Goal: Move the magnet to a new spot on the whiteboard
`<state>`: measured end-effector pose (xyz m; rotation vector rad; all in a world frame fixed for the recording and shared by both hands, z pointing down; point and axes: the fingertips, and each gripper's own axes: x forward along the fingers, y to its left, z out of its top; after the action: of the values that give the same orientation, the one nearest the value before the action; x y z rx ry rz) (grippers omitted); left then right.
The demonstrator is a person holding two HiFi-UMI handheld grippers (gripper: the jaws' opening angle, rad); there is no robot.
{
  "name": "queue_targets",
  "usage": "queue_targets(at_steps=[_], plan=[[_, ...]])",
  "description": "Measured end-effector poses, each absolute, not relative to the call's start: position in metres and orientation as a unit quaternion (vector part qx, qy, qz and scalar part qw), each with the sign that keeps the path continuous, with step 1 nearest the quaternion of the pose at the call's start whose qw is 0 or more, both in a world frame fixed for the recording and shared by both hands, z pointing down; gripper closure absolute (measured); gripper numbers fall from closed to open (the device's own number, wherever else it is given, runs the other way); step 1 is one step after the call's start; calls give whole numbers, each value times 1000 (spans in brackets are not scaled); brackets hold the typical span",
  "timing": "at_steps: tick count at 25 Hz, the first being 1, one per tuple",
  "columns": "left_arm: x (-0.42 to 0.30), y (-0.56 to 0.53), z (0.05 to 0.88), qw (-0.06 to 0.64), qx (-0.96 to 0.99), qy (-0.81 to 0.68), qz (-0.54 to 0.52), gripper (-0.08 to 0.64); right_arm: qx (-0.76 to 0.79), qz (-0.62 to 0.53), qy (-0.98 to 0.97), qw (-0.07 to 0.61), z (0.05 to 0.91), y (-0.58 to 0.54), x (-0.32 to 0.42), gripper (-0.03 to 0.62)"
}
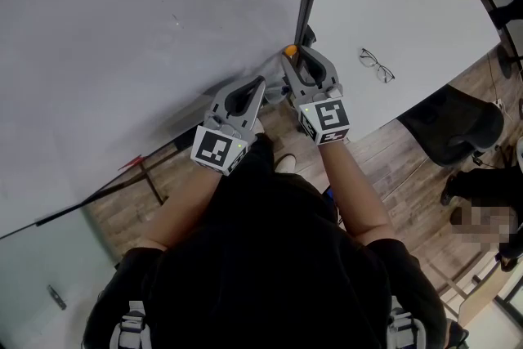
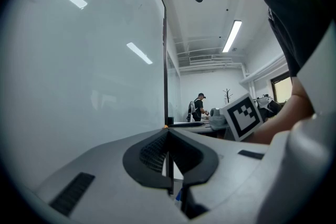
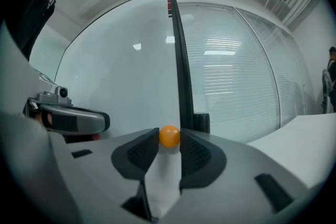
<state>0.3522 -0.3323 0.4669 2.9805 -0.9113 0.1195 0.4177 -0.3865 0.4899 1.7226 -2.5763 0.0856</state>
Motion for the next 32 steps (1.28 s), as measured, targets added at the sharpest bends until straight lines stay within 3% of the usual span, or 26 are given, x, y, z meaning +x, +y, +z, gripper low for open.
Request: queue_targets(at_steps=[21, 32], plan=[[348, -335, 467, 14, 954, -298, 33, 558, 556, 32, -830, 41, 498, -389, 417, 460], [341, -315, 450, -3, 954, -299, 29, 558, 518, 16, -854, 44, 463, -339, 412, 460]])
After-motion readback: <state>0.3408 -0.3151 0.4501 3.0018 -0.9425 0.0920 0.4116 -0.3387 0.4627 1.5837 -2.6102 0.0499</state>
